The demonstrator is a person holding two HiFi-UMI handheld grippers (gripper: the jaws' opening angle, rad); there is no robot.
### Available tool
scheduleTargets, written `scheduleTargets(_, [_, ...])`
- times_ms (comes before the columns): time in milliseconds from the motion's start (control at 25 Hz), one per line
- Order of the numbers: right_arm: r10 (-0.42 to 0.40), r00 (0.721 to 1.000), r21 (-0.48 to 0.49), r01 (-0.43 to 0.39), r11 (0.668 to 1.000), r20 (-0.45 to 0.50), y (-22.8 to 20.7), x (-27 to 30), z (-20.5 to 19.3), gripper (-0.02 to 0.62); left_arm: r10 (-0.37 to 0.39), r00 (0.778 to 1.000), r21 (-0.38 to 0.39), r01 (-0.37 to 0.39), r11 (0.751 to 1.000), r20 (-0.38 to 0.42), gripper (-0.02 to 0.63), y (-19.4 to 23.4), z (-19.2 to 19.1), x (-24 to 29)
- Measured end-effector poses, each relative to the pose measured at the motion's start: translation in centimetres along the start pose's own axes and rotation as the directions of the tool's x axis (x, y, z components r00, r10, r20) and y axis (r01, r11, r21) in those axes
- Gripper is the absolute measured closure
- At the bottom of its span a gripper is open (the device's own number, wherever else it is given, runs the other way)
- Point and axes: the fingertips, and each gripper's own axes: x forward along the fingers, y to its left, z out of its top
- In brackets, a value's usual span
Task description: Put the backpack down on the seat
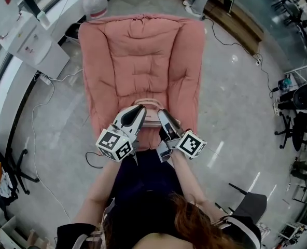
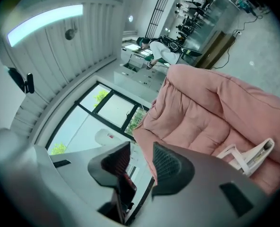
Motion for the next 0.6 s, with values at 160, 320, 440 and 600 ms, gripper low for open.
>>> scheduleTargets(160, [0.008, 0.999, -0.1, -0.004, 0.995, 0.049, 1.7, -0.6, 0.3, 0.542, -0.006, 1.0, 0.014, 0.006, 1.0, 0.002, 0.586, -1.0, 0.7, -0.6])
scheduleTargets(320, [0.014, 0.997, -0.253, 0.006, 0.967, 0.076, 4.0, -1.0, 0.7, 0.554, -0.021, 1.0, 0.043, 0.02, 0.999, 0.007, 0.586, -2.4, 1.7, -1.2])
scheduleTargets(440, [0.009, 0.996, -0.385, 0.026, 0.923, 0.088, 5.4, -1.3, 0.8, 0.554, -0.012, 1.0, 0.085, 0.013, 0.996, -0.017, 0.586, -3.3, 1.5, -1.4])
scheduleTargets(600, [-0.057, 0.988, -0.56, 0.128, 0.819, 0.143, 5.9, -1.7, 1.0, 0.554, 0.004, 0.999, 0.164, 0.003, 0.987, -0.045, 0.586, -3.8, 1.6, -1.9])
